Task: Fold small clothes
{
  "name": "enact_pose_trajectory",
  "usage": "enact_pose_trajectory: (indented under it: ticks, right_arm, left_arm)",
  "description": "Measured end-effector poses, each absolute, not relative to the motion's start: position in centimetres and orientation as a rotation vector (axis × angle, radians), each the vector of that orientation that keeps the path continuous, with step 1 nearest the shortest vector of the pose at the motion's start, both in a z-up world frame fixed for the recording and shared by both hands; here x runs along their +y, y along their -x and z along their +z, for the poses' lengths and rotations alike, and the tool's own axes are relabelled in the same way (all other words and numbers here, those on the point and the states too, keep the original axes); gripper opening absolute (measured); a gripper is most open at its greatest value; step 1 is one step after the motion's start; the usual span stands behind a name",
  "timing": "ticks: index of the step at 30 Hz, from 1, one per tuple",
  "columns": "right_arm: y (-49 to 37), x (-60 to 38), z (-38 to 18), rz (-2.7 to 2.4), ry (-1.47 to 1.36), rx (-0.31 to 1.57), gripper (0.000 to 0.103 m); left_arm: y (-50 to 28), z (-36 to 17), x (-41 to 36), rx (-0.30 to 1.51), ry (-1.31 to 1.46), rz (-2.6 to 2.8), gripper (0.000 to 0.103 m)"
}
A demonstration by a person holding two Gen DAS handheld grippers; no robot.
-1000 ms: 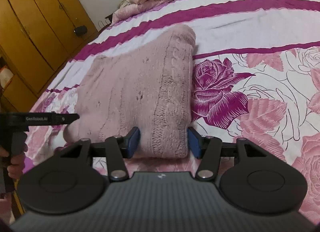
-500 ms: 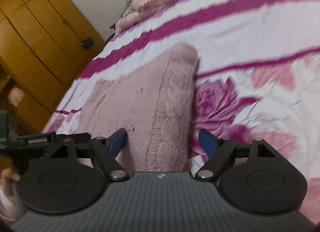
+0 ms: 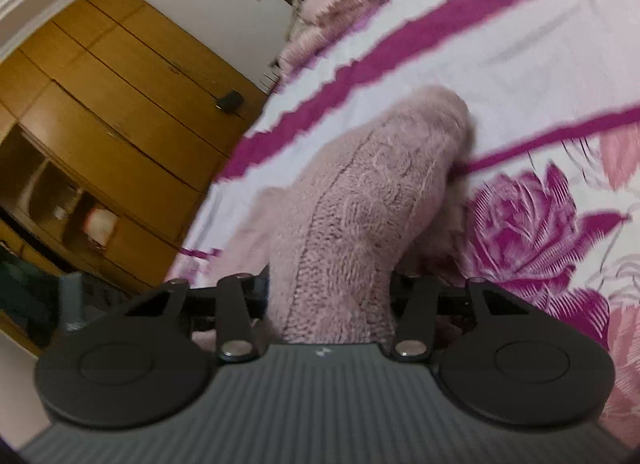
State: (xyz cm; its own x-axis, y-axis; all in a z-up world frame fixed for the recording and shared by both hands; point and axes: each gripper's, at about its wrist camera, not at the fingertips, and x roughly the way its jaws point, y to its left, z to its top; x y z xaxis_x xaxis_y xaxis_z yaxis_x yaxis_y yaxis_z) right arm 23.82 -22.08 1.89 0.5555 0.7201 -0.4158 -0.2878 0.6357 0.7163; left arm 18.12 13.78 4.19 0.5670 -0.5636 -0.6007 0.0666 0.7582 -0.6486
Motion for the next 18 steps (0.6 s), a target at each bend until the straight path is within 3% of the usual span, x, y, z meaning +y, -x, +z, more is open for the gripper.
enact_pose_trajectory:
  ticks: [10, 18]
  right_arm:
    - [-17.9, -27.4, 7.4, 0.660, -0.655, 0.723, 0.049]
    - [-11.3, -33.1, 4.4, 0.503, -0.699, 0.789, 0.049]
  left_arm:
    - [-11.8, 10.3, 6.9, 0.829, 0.560, -0.529, 0.067]
    - [-5.8, 7.6, 1.1, 0.922, 0.446, -0.571, 0.067]
